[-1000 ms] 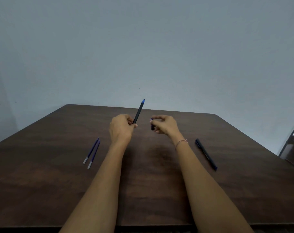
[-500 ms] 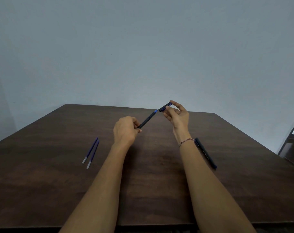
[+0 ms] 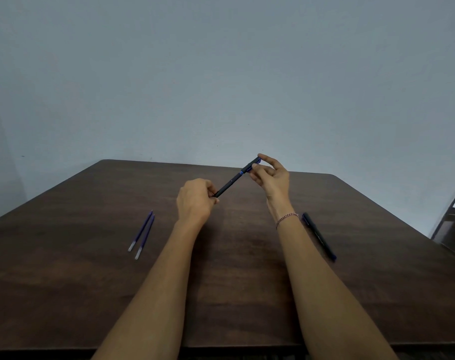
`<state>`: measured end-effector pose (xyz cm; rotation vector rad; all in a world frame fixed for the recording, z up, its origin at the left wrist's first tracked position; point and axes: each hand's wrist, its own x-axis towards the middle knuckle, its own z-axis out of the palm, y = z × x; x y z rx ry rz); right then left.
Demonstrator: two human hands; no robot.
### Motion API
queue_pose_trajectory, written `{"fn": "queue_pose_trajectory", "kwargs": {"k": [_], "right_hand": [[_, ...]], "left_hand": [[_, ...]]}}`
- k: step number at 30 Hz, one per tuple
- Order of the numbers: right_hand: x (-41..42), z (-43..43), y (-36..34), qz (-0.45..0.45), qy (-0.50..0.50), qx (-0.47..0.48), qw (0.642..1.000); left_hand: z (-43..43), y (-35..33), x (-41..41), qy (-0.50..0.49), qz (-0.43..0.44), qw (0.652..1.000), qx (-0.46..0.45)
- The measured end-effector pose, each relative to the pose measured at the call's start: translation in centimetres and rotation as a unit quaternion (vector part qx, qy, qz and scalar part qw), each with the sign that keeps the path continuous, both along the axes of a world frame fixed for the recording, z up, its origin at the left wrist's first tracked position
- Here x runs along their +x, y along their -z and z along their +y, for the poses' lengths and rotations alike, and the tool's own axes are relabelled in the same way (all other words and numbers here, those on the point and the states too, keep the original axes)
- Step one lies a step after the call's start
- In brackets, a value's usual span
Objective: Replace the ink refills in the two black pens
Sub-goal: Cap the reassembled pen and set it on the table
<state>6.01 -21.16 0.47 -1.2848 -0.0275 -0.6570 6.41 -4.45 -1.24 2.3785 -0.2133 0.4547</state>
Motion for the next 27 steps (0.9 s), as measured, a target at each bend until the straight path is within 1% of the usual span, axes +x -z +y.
{"fn": "queue_pose_trajectory", "kwargs": {"k": [3, 6, 10, 17, 21, 24, 27], "right_hand": [[0.2, 0.5, 0.3, 0.001, -0.018, -0.026, 0.999], [0.3, 1.2, 0.6, 0.004, -0.036, -0.068, 0.997], [0.3, 2.1, 0.8, -0.003, -0.053, -0.089, 0.995], [0.2, 2.6, 1.1, 0.03, -0.024, -0.112, 0.993], [0.2, 1.7, 0.9, 0.052, -0.011, -0.113, 0.992], [0.0, 0.6, 0.6, 0.056, -0.029, -0.066, 0.996], [-0.2, -0.3, 0.5, 0.067, -0.044, -0.013, 0.997]], "left_hand": [[0.0, 0.0, 0.0, -0.002, -0.002, 1.0, -0.003], [-0.1, -0.1, -0.1, -0.01, -0.009, 1.0, -0.022], [-0.1, 0.0, -0.2, -0.025, -0.019, 0.998, -0.058], [-0.5, 0.2, -0.4, -0.009, -0.024, 0.996, -0.09], [-0.7, 0.5, -0.2, 0.052, -0.02, 0.99, -0.129], [-0.9, 0.4, -0.2, 0.11, 0.002, 0.98, -0.164], [-0.8, 0.4, -0.2, 0.176, 0.04, 0.962, -0.206]]}}
